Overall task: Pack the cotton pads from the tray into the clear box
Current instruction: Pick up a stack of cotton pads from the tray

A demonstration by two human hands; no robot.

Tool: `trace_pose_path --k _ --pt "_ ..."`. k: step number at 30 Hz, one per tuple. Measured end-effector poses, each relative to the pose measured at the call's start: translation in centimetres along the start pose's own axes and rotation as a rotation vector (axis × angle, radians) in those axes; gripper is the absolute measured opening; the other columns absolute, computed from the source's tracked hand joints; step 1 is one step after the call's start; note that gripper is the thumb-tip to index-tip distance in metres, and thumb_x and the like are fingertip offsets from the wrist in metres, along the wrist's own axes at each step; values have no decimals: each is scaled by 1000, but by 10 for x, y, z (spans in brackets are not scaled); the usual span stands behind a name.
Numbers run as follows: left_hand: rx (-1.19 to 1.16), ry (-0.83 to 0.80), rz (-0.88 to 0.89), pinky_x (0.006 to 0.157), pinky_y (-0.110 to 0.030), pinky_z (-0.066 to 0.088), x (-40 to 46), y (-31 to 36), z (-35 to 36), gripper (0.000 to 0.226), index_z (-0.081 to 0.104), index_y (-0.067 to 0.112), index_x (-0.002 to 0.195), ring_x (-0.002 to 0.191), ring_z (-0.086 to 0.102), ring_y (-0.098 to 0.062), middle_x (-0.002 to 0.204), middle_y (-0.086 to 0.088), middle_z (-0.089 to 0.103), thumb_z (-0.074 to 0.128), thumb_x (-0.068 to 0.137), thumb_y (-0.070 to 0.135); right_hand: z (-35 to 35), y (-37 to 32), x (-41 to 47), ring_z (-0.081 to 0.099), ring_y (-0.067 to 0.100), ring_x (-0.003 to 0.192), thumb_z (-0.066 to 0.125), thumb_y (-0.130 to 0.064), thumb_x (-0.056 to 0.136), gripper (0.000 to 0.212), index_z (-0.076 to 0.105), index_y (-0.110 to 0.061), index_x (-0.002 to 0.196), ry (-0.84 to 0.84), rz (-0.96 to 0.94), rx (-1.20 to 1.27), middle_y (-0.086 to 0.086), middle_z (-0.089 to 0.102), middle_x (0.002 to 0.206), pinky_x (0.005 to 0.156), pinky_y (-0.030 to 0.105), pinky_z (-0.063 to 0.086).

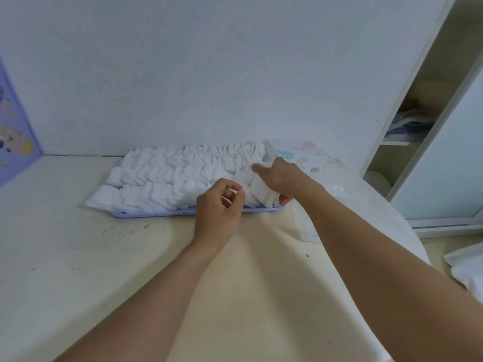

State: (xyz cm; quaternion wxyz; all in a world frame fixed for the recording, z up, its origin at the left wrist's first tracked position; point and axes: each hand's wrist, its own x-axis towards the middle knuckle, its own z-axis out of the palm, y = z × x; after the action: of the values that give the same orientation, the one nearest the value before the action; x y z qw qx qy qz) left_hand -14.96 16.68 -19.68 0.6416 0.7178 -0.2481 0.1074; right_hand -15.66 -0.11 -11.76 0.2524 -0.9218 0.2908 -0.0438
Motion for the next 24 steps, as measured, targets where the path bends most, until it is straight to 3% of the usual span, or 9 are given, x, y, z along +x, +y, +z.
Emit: trace_pose_path --k 2,5,7,10,12,14,16,19,24 --pt "5 4 -2 48 -15 42 1 -1 0 9 65 31 83 54 58 -6 67 8 65 66 90 25 3 -2 -4 68 26 64 61 -68 84 83 38 -12 140 -38 11 -24 7 59 98 43 26 49" --pt "-17 23 -15 49 -16 42 1 0 -1 8 66 29 83 53 56 -6 67 7 64 66 89 25 1 -1 -9 67 26 58 69 -30 90 36 49 -6 108 -60 -27 -26 12 62 95 39 26 51" --pt "-66 48 -24 51 -17 42 1 3 -2 8 66 28 82 54 55 -6 66 7 65 66 89 24 -9 2 -16 67 24 56 67 -20 90 20 50 -10 92 39 -89 118 11 63 91 47 32 57" --pt "-246 80 -123 52 -27 44 3 12 -4 16 66 23 83 57 55 -13 66 7 62 64 84 39 -19 2 -36 74 26 81 76 -27 87 36 58 -6 110 72 -201 744 10 68 103 61 37 63" --pt "-431 59 -253 46 -29 43 4 20 -6 34 68 21 90 60 59 -16 72 2 64 59 79 52 -13 4 -52 75 25 94 75 -28 88 39 64 -6 119 -132 -245 1191 12 72 112 71 34 62" --pt "-563 16 -345 46 -31 47 5 26 -7 40 70 19 99 67 67 -19 79 -3 68 57 83 54 0 9 -62 73 25 101 69 -22 94 34 65 -3 122 -282 -236 1437 13 73 112 79 34 60" --pt "-630 -33 -383 50 -33 52 5 32 -8 42 71 15 105 72 72 -20 83 -6 72 57 87 49 10 16 -68 71 26 109 63 -19 98 33 64 -2 127 -328 -252 1502 13 72 120 85 35 59" --pt "-625 -73 -351 49 -30 54 5 32 -8 19 76 15 89 67 74 -21 76 -6 73 62 91 26 16 24 -68 68 28 117 63 -20 99 31 65 -10 128 -349 -346 1471 13 70 127 94 36 58" --pt "-595 -133 -295 52 -27 56 10 29 -8 25 80 28 75 67 74 -18 77 -1 75 66 93 17 15 36 -69 66 31 120 63 -16 99 36 59 -14 135 -336 -448 1306 12 66 131 91 37 57"
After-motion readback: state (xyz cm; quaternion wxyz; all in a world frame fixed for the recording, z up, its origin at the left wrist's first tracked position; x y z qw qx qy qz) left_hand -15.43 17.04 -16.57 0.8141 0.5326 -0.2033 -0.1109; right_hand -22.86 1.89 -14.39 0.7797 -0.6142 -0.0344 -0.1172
